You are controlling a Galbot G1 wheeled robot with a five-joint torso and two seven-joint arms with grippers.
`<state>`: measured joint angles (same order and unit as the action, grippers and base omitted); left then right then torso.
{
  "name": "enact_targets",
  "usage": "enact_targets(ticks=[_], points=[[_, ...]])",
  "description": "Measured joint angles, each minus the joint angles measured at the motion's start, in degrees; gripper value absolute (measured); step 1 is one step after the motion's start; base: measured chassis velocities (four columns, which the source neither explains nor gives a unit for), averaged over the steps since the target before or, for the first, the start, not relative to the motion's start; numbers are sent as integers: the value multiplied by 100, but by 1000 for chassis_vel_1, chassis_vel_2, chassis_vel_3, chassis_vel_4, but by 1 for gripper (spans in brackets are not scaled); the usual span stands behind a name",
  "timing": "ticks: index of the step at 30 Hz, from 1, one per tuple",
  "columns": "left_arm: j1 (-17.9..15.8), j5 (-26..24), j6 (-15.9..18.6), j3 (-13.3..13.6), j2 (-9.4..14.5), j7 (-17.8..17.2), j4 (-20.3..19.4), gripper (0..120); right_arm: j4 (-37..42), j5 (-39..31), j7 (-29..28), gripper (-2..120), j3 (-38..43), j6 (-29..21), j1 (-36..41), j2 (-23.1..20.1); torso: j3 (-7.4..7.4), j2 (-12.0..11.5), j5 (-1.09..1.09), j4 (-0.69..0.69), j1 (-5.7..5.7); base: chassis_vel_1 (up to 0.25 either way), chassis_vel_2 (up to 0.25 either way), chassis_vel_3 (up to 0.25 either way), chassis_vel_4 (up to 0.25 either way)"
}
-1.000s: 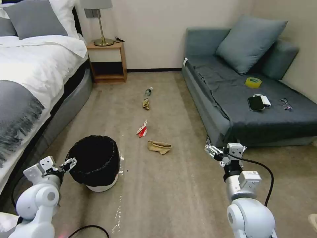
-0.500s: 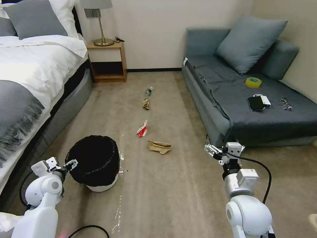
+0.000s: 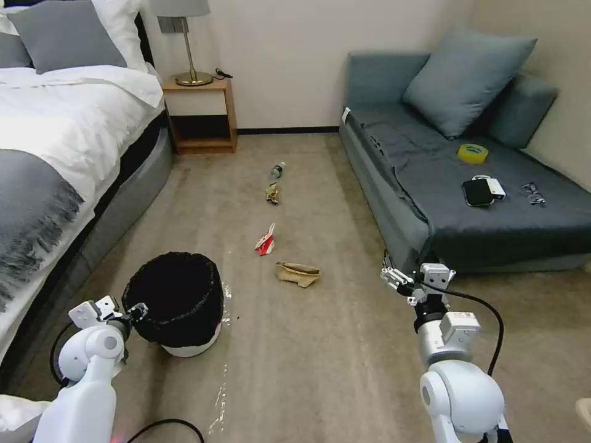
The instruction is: Pick up the trash bin, then pick up the garbage on the floor and place it into the trash bin.
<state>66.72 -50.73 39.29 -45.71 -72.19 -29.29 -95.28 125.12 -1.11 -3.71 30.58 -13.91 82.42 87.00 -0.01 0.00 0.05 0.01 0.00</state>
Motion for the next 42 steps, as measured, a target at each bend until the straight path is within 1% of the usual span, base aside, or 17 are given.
enact_targets(ticks=[1, 5, 6, 8, 9, 14, 17, 18, 20, 21, 22, 25, 26, 30, 36, 40, 42], points=[[0, 0, 0, 0, 0, 0, 0, 38, 0, 0, 0, 100, 0, 0, 0, 0, 0, 0, 0, 0, 0, 0, 0, 0, 0], [-19, -31, -3, -9, -18, -7, 41, 20, -25, -20, -6, 100, -7, 12, -18, -12, 0, 0, 1, 0, 0, 0, 0, 0, 0], [-19, -31, -3, -9, -18, -7, 41, 20, -25, -20, -6, 100, -7, 12, -18, -12, 0, 0, 1, 0, 0, 0, 0, 0, 0], [-20, -38, -4, -13, -22, -10, 46, 13, -28, -30, -14, 100, -11, 15, -23, -15, 0, 0, 0, 0, 0, 0, 0, 0, 0], [-20, -48, -8, -21, -26, -10, 52, 6, -37, -45, -41, 100, -21, 28, -25, -18, 0, 0, -2, 0, 0, 0, 0, 0, 0], [-14, -62, -42, -45, -48, -11, 40, 3, -60, -47, -69, 100, -25, 116, -25, -19, 0, 0, -5, -1, 0, 0, 0, 0, 0], [133, -47, -80, -136, -160, -17, -319, 3, -72, -149, -65, 100, 5, 386, -2, -37, 2, -1, -16, -2, 0, 0, 0, 0, 0], [133, -47, -80, -136, -160, -17, -319, 3, -72, -149, -65, 100, 5, 386, -2, -37, 2, -1, -16, -2, 0, 0, 0, 0, 0], [319, 18, -81, -249, -201, -15, -859, 3, -72, -266, 52, 100, 57, 662, 7, -62, 1, -1, -5, -3, 0, 0, 0, 0, 0], [432, 74, -69, -302, -217, -8, -1107, 3, -66, -313, 114, 100, 88, 794, 16, -76, 1, -1, -6, -2, 0, 0, 0, 0, 0], [432, 74, -69, -302, -217, -8, -1107, 3, -66, -313, 114, 100, 88, 794, 16, -76, 1, -1, -6, -2, 0, 0, 0, 0, 0], [763, 498, -19, -442, -272, 138, -1664, 2, 34, -538, 189, 100, 104, 957, 55, -127, 1, -1, -6, -2, 0, 0, 0, 0, 0], [763, 498, -19, -442, -272, 138, -1664, 2, 34, -538, 189, 100, 104, 957, 55, -127, 1, -1, -6, -2, 0, 0, 0, 0, 0], [1166, 1215, 96, -625, -399, 371, -2213, 2, 180, -818, 196, 100, 103, 991, 91, -205, 1, -1, -5, -1, 0, 0, 0, 0, 0], [1524, 1839, 200, -855, -563, 645, -2570, 2, 196, -949, 289, 100, 113, 1050, 115, -274, 1, -1, -5, -1, 0, 0, 0, 0, 0], [1619, 2102, 188, -953, -667, 815, -2652, 2, 150, -956, 451, 100, 118, 1158, 133, -285, 1, -1, -4, -1, 0, 0, 0, 0, 0], [1631, 2121, 183, -964, -684, 835, -2660, 2, 134, -956, 502, 100, 118, 1195, 136, -284, 0, -1, -5, -1, 0, 0, 0, 0, 0]])
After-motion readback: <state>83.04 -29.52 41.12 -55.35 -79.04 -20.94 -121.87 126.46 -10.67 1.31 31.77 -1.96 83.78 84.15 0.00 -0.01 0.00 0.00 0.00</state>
